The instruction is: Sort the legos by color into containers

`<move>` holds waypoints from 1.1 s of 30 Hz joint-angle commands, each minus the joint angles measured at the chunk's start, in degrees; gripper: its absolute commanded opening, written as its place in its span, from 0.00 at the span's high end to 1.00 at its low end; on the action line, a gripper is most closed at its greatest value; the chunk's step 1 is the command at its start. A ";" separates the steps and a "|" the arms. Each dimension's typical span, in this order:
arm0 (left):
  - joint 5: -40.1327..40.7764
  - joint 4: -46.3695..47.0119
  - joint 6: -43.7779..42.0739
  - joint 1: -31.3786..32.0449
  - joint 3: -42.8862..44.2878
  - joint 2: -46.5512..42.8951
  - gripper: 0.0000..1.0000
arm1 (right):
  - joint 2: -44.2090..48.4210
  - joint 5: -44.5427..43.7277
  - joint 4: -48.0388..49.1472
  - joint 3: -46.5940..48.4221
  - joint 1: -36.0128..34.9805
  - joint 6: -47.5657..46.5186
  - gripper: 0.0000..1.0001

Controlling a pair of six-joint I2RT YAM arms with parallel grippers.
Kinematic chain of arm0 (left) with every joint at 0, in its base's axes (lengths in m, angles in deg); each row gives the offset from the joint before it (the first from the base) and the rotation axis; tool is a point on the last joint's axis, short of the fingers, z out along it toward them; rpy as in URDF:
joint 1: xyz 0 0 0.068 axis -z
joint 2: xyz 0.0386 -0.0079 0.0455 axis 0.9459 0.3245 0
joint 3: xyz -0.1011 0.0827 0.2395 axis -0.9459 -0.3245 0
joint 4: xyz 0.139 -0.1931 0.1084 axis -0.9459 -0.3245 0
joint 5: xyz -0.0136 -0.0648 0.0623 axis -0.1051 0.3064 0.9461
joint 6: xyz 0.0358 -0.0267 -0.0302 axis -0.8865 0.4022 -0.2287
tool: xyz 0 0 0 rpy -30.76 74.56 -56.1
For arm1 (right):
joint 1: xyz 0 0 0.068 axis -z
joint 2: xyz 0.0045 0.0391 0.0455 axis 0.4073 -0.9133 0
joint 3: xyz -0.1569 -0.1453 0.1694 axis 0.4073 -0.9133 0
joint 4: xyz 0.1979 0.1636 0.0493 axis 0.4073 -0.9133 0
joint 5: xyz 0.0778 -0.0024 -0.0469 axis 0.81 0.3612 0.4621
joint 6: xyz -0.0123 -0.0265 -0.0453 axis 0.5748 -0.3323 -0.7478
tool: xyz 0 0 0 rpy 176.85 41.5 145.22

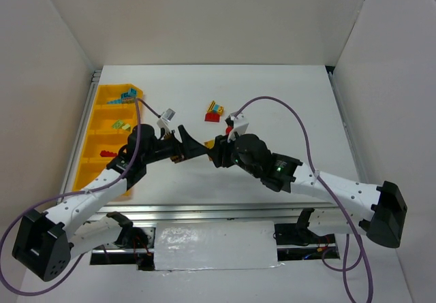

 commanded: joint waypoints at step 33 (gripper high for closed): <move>-1.28 8.12 0.98 1.02 1.65 0.74 0.42 | -4.55 1.11 8.46 2.62 -0.56 1.85 0.99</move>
